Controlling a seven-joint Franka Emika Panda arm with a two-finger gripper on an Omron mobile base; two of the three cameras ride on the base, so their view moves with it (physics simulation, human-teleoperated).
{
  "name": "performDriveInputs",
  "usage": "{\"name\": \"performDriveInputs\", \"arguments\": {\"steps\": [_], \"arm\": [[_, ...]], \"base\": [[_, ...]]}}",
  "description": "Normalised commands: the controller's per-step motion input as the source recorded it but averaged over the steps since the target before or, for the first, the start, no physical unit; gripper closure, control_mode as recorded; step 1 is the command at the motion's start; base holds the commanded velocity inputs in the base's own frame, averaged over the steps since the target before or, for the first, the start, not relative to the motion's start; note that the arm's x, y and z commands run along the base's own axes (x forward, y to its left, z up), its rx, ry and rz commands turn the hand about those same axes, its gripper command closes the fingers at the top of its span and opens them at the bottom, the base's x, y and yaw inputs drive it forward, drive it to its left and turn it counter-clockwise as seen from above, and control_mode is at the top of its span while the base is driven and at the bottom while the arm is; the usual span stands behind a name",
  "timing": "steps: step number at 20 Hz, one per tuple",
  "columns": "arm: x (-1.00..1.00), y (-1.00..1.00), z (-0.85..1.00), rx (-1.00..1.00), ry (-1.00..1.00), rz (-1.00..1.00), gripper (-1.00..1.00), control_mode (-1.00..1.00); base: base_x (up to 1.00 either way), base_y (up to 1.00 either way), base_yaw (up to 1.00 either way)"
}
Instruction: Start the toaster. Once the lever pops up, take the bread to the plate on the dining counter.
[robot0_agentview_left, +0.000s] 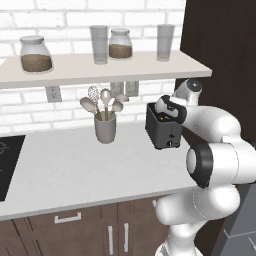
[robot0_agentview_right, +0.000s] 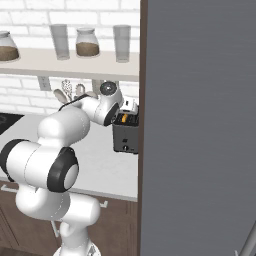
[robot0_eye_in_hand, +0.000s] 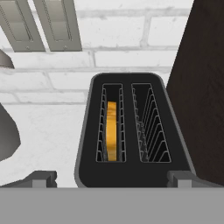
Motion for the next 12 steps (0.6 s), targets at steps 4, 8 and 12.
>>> {"name": "performDriveInputs", "arguments": {"steps": [4, 8, 12], "arm": [[0.00, 0.00, 0.00, 0.00, 0.00, 0.00, -1.00, -1.00], [0.00, 0.00, 0.00, 0.00, 0.00, 0.00, -1.00, -1.00], [0.00, 0.00, 0.00, 0.00, 0.00, 0.00, -1.00, -1.00]], "base": [[0.00, 0.00, 0.00], [0.00, 0.00, 0.00], [0.00, 0.00, 0.00]]}}
